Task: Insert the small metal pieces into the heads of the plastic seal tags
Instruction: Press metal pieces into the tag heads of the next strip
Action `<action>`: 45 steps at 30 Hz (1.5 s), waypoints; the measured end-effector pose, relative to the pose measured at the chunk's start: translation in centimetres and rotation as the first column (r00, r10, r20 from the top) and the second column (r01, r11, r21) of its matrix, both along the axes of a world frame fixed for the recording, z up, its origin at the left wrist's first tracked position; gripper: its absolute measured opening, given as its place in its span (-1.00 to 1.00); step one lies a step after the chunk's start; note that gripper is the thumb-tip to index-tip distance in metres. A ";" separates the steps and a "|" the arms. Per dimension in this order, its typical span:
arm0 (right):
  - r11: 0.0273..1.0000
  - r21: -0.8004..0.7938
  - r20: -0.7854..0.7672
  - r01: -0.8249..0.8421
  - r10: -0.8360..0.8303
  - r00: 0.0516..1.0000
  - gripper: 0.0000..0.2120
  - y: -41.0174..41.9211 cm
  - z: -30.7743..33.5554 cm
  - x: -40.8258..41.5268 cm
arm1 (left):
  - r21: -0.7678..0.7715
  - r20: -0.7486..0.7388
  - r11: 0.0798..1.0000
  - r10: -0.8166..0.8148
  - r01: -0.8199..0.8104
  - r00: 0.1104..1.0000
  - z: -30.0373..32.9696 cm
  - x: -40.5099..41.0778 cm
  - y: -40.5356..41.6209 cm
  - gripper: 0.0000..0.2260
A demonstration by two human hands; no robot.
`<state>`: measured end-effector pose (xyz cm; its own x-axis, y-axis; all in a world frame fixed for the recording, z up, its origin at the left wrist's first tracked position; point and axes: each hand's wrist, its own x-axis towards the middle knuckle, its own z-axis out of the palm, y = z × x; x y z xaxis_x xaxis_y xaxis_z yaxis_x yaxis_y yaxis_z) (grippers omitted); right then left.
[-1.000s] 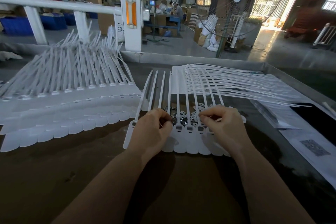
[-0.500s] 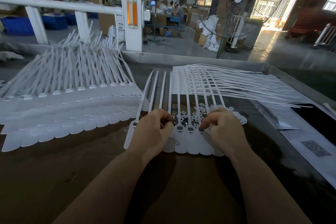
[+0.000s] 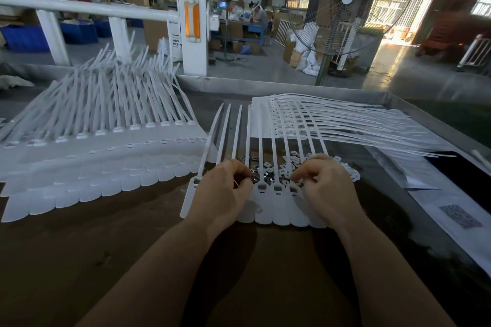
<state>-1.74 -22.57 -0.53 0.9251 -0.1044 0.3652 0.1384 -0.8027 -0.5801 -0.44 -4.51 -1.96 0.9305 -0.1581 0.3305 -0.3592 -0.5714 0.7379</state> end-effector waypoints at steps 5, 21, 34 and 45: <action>0.979 0.070 0.028 -0.192 0.191 0.981 -0.86 1.3 0.5 -0.6 | 0.001 0.000 1.000 -0.025 0.025 1.000 0.3 -0.2 -0.1 -0.93; 0.951 0.144 0.011 -0.272 0.273 0.962 -0.91 1.9 0.2 -0.7 | 0.010 0.029 0.991 -0.131 0.131 0.991 0.3 -0.5 -0.1 -0.91; 0.990 -0.141 -0.045 0.006 -0.013 0.999 -0.94 -2.7 1.8 -1.2 | -0.004 -0.002 0.991 -0.134 0.134 0.991 0.0 -0.4 0.0 -0.93; 0.869 -0.495 -0.064 -0.020 -0.014 0.998 -0.92 -2.8 1.4 -1.3 | 0.004 -0.021 0.991 -0.133 0.133 0.991 -0.1 -0.4 -0.1 -0.92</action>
